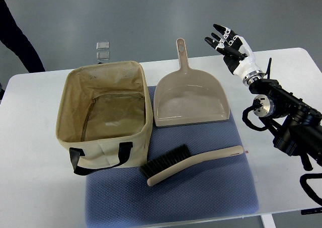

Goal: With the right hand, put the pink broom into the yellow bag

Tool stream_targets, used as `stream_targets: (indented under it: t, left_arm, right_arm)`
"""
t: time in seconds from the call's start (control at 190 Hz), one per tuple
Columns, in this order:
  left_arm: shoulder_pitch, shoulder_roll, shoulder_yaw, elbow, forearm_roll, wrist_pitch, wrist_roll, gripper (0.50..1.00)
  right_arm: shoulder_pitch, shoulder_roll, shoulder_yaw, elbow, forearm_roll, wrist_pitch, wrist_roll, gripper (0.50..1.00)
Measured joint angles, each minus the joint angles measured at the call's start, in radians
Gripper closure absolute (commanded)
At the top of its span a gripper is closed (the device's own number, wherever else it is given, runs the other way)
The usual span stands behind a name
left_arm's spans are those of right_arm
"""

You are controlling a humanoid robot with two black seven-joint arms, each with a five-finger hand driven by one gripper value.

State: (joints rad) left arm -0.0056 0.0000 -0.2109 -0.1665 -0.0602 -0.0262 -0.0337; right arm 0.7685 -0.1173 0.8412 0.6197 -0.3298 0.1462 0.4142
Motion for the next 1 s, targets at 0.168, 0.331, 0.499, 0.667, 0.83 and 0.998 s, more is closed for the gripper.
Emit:
stream_targets:
  t: [0.168, 0.331, 0.499, 0.667, 0.83, 0.998]
  left_arm:
    - [0.000, 0.000, 0.000, 0.002, 0.000, 0.000, 0.000, 0.500]
    - [0.004, 0.000, -0.003, 0.004, 0.000, 0.000, 0.000, 0.500]
    - [0.001, 0.000, -0.003, 0.006, -0.001, 0.009, 0.000, 0.500]
    - [0.001, 0.000, -0.004, 0.003, -0.001, 0.009, 0.000, 0.500]
    - [0.001, 0.000, -0.004, 0.004, -0.001, 0.009, 0.000, 0.500]
    - [0.001, 0.000, -0.002, 0.005, -0.001, 0.009, 0.000, 0.500]
  right_arm:
    - [0.000, 0.000, 0.001, 0.000, 0.000, 0.000, 0.000, 0.570]
    - [0.002, -0.001, -0.001, 0.000, 0.000, -0.004, 0.000, 0.570]
    - [0.005, -0.005, -0.004, 0.000, 0.000, -0.007, -0.002, 0.570]
    - [0.009, -0.009, -0.005, 0.000, -0.002, -0.010, -0.002, 0.570]
    - [0.012, -0.009, -0.008, 0.000, -0.010, -0.025, -0.004, 0.570]
    - [0.012, -0.012, -0.015, 0.000, -0.016, -0.043, -0.005, 0.570]
